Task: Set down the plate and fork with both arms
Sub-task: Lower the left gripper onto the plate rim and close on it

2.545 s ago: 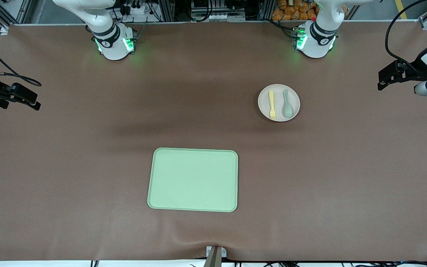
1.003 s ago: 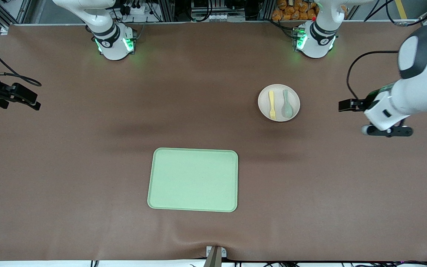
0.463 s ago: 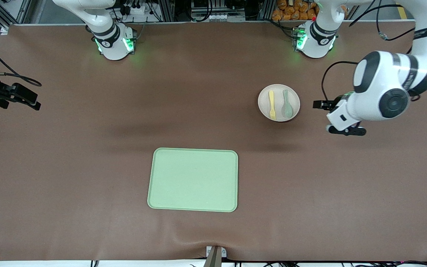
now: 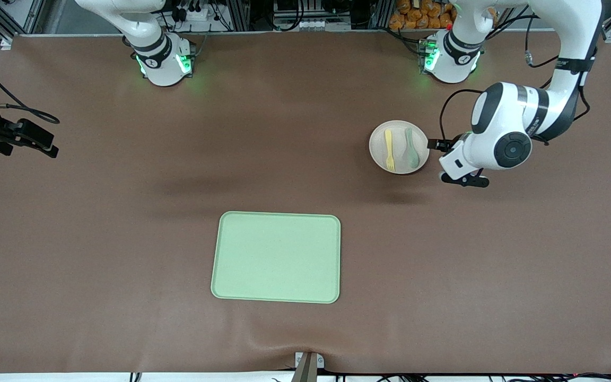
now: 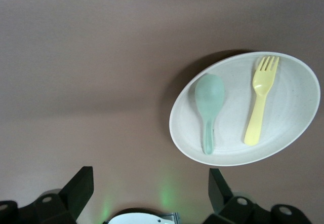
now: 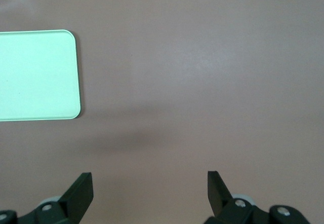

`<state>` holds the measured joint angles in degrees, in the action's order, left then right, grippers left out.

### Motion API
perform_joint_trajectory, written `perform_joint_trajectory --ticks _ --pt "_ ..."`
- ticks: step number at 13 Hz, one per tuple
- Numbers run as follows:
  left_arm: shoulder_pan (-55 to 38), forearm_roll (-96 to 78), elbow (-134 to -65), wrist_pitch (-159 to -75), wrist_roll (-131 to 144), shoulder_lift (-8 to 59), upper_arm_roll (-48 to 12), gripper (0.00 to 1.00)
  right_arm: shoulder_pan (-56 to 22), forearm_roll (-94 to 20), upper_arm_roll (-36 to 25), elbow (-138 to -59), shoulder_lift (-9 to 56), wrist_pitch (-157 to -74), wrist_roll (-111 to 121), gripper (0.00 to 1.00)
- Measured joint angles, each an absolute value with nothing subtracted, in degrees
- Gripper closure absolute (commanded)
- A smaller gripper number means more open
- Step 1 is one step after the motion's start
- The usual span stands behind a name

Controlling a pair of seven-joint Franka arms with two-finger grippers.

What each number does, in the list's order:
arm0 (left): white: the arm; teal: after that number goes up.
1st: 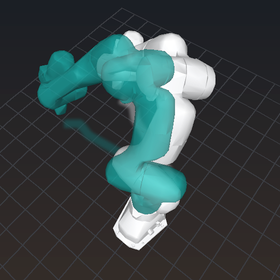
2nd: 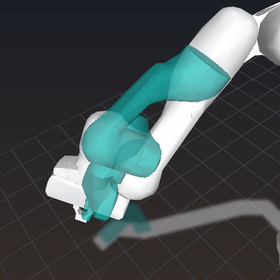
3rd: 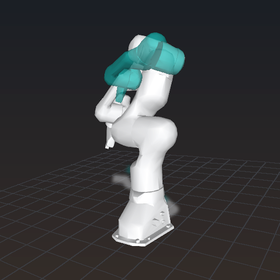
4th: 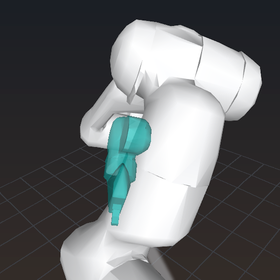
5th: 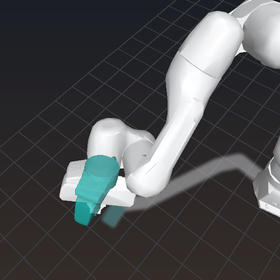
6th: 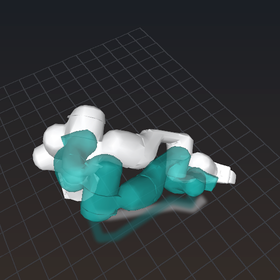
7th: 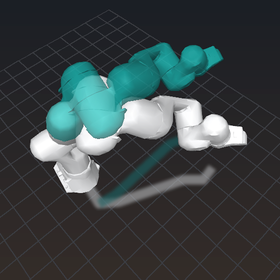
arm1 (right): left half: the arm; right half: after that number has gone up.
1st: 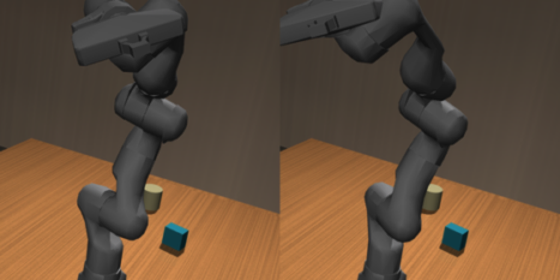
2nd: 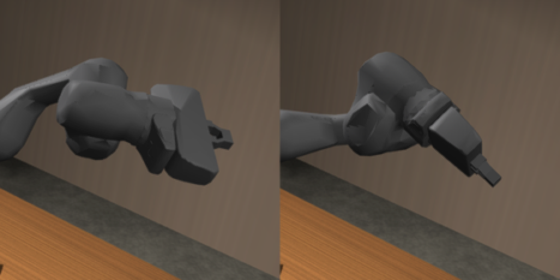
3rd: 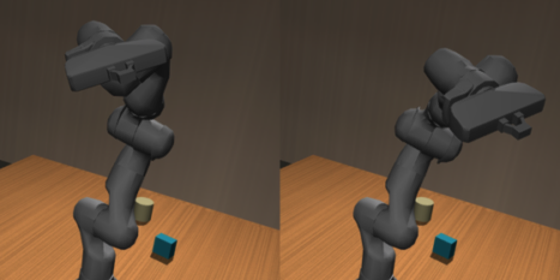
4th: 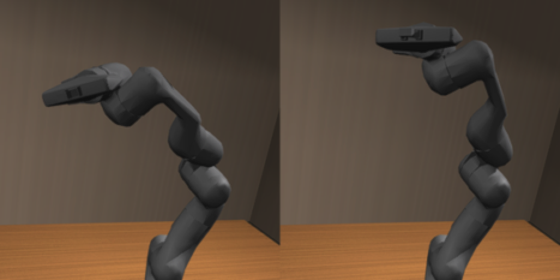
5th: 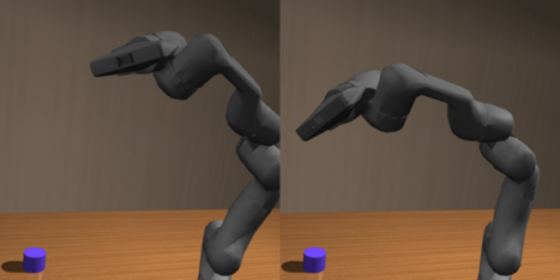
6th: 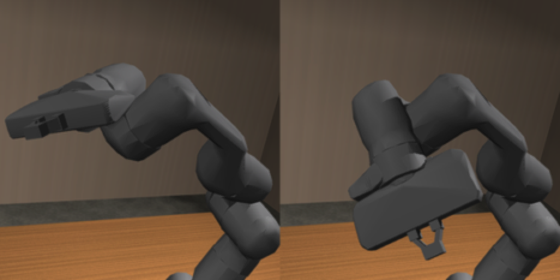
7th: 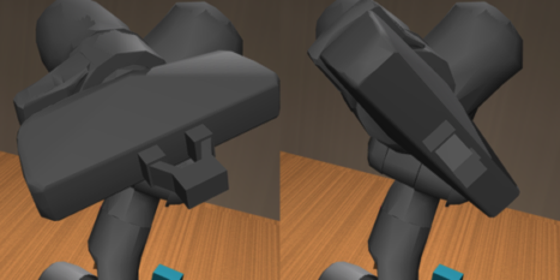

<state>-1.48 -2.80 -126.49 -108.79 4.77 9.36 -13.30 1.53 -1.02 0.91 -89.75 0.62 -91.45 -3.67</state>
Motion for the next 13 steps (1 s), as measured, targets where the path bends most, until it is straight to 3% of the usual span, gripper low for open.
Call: perform_joint_trajectory --ticks 13 --pt "-1.48 -4.93 -134.95 -120.25 7.18 12.35 -15.70 0.00 1.53 -1.02 0.91 -89.75 0.62 -91.45 -3.67 0.00"
